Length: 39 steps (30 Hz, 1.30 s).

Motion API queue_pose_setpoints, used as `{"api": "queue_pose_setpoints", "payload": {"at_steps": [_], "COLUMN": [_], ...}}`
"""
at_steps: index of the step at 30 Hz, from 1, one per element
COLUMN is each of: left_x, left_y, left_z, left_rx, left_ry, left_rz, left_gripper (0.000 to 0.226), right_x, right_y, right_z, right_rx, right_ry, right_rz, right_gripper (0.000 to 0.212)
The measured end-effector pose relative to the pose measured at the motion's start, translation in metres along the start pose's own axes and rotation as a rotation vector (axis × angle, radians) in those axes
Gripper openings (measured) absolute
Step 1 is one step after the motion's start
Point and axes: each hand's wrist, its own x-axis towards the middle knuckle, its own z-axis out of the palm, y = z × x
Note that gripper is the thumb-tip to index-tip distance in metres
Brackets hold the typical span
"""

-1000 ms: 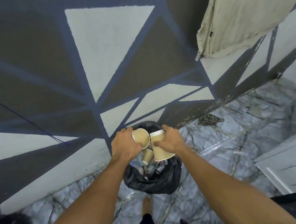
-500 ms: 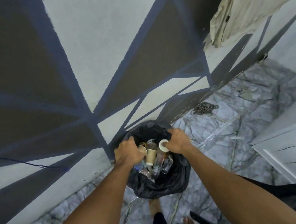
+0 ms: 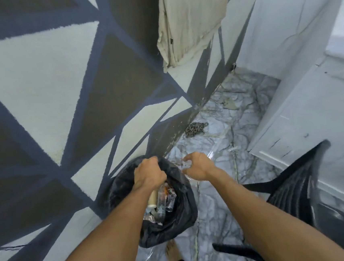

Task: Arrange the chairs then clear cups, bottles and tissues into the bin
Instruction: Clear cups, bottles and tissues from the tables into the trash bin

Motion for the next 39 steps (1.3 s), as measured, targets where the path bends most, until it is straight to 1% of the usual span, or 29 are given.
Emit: {"api": "queue_pose_setpoints", "payload": {"at_steps": [3,7,9,12,14,15,16,18,20,22,25,27,28,30,32,33,34,36,39], "left_x": [-0.019,-0.071,-0.111,-0.178,-0.219,-0.239,-0.259,-0.297,-0.329,-0.360,-0.395,-0.409,-0.414,-0.414,-0.409,-0.405,-0.401,-0.396,-0.390], "left_y": [0.067,0.174,0.230,0.309,0.360,0.382,0.404,0.445,0.481,0.511,0.548,0.570,0.581,0.599,0.613,0.617,0.619,0.620,0.616], "left_z": [0.005,0.019,0.033,0.060,0.084,0.096,0.111,0.138,0.165,0.191,0.229,0.257,0.271,0.300,0.332,0.347,0.358,0.383,0.412], "left_rx": [-0.046,-0.108,-0.135,-0.157,-0.125,-0.108,-0.083,-0.024,0.001,-0.006,0.044,0.110,0.130,0.165,0.221,0.263,0.311,0.415,0.509], "left_ry": [0.031,0.052,0.066,0.001,-0.050,-0.086,-0.116,-0.171,-0.237,-0.319,-0.397,-0.442,-0.471,-0.534,-0.575,-0.584,-0.583,-0.579,-0.594], "left_rz": [0.215,0.470,0.623,0.817,0.932,0.973,1.015,1.091,1.178,1.266,1.366,1.397,1.399,1.380,1.376,1.369,1.357,1.323,1.299], "left_gripper": [0.026,0.046,0.041,0.024,0.017,0.022,0.031,0.052,0.055,0.048,0.051,0.045,0.042,0.039,0.049,0.056,0.060,0.064,0.065], "right_x": [-0.042,-0.124,-0.177,-0.262,-0.316,-0.339,-0.364,-0.410,-0.452,-0.488,-0.529,-0.550,-0.558,-0.565,-0.561,-0.556,-0.550,-0.537,-0.526], "right_y": [0.040,0.111,0.153,0.220,0.267,0.288,0.311,0.354,0.392,0.424,0.473,0.508,0.523,0.553,0.582,0.595,0.604,0.622,0.642], "right_z": [-0.032,-0.080,-0.099,-0.115,-0.121,-0.122,-0.123,-0.120,-0.115,-0.107,-0.089,-0.075,-0.069,-0.054,-0.038,-0.030,-0.022,-0.005,0.015], "right_rx": [0.016,0.015,0.048,0.116,0.134,0.142,0.154,0.199,0.248,0.292,0.332,0.354,0.357,0.351,0.317,0.297,0.284,0.278,0.254], "right_ry": [0.106,0.325,0.444,0.566,0.610,0.624,0.641,0.689,0.758,0.810,0.803,0.786,0.774,0.710,0.622,0.587,0.560,0.511,0.507], "right_rz": [-0.008,0.005,0.041,0.129,0.232,0.285,0.332,0.424,0.504,0.574,0.724,0.835,0.889,0.973,1.027,1.044,1.058,1.064,1.028], "right_gripper": [0.050,0.046,0.042,0.031,0.029,0.034,0.040,0.042,0.039,0.039,0.046,0.044,0.048,0.067,0.084,0.089,0.091,0.086,0.068]}}
